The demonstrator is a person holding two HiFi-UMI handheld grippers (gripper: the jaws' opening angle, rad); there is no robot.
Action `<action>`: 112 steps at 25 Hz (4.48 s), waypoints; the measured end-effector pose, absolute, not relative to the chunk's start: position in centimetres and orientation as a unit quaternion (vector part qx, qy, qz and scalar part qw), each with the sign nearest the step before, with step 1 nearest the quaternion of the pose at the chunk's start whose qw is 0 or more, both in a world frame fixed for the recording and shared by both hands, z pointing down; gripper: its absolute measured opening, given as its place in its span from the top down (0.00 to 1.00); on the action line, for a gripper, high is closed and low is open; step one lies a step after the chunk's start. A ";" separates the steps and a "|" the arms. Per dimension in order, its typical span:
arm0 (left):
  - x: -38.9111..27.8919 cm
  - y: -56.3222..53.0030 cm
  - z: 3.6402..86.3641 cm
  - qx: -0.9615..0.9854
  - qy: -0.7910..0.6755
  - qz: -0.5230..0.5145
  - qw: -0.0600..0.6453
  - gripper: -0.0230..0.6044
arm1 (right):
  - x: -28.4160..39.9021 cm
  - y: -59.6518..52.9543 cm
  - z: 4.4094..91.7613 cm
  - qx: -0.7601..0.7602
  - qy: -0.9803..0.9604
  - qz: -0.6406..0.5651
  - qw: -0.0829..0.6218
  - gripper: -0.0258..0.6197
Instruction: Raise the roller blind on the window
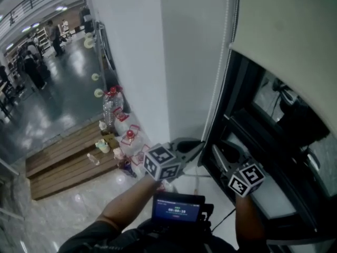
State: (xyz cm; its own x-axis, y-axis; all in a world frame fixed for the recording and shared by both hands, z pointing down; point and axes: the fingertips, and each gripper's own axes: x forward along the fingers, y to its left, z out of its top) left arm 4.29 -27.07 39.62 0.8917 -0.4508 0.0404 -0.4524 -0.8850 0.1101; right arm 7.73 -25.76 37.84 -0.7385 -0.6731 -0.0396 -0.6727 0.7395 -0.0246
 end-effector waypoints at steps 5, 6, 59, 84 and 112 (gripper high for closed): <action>4.6 -26.2 39.3 0.974 -0.218 0.005 0.056 0.96 | 6.3 -25.9 27.7 -0.311 0.948 0.042 0.043 0.79; 4.7 -26.0 39.3 0.975 -0.215 0.005 0.056 0.96 | 5.6 -25.7 25.9 -0.298 0.952 0.048 0.047 0.77; 0.7 -25.1 26.1 0.972 -0.223 -0.080 0.004 0.88 | 2.3 -25.7 31.8 -0.272 0.959 -0.025 0.069 0.95; 4.1 -26.6 26.4 0.972 -0.222 -0.069 -0.023 0.94 | 1.8 -25.3 35.2 -0.281 0.957 -0.052 0.044 0.96; 4.5 -27.6 40.9 0.971 -0.233 0.019 0.055 0.94 | 3.1 -25.4 48.3 -0.315 0.939 -0.112 -0.076 0.93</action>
State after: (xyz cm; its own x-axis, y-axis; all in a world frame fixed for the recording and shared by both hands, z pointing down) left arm 4.46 -27.63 40.88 0.8907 -0.4503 0.0633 -0.4545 -0.8853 0.0986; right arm 3.05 -25.39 48.32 -0.7901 -0.5744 0.2140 -0.6086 0.7767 -0.1623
